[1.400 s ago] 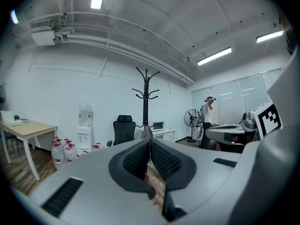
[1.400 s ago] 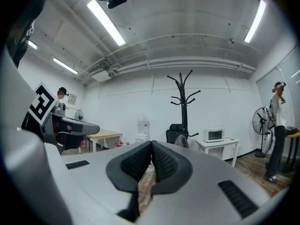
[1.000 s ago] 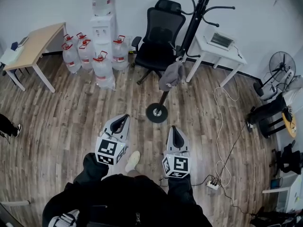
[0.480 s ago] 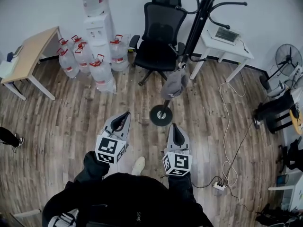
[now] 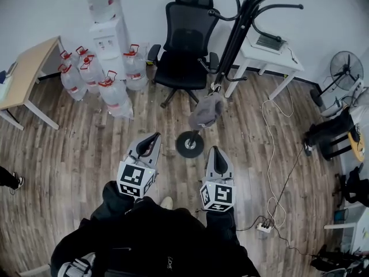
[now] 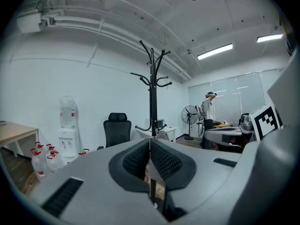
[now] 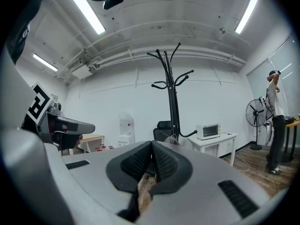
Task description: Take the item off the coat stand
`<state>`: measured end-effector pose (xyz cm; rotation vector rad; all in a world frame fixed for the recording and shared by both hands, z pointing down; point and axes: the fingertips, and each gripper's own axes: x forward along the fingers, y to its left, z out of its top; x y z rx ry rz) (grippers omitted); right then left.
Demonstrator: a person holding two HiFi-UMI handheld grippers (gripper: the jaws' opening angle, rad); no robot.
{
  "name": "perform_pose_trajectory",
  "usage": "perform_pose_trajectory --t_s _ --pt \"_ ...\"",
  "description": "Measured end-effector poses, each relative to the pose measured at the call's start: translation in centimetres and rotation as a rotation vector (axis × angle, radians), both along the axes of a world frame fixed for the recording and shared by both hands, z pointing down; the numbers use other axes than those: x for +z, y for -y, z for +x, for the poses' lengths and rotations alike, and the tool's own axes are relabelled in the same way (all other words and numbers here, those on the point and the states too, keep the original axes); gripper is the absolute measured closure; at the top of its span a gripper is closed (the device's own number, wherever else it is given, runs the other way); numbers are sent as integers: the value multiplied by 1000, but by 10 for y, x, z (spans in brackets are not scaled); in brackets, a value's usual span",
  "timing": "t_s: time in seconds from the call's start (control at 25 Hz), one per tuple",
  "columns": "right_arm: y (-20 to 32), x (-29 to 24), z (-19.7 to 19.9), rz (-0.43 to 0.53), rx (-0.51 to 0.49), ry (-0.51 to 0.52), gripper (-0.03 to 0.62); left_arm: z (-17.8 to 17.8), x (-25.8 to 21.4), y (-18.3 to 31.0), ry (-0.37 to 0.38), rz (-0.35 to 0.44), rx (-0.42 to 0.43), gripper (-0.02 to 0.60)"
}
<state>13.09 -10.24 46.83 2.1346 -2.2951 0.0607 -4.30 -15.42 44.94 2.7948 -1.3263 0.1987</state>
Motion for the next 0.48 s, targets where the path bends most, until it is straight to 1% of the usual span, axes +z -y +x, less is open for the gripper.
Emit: perform_pose_trajectory --t_s 0.16,0.48 --pt "9 -4 15 0 33 -11 579 9 -2 18 -7 0 13 557" --pt "41 0 35 5 103 -7 579 34 0 60 -2 9 88 557"
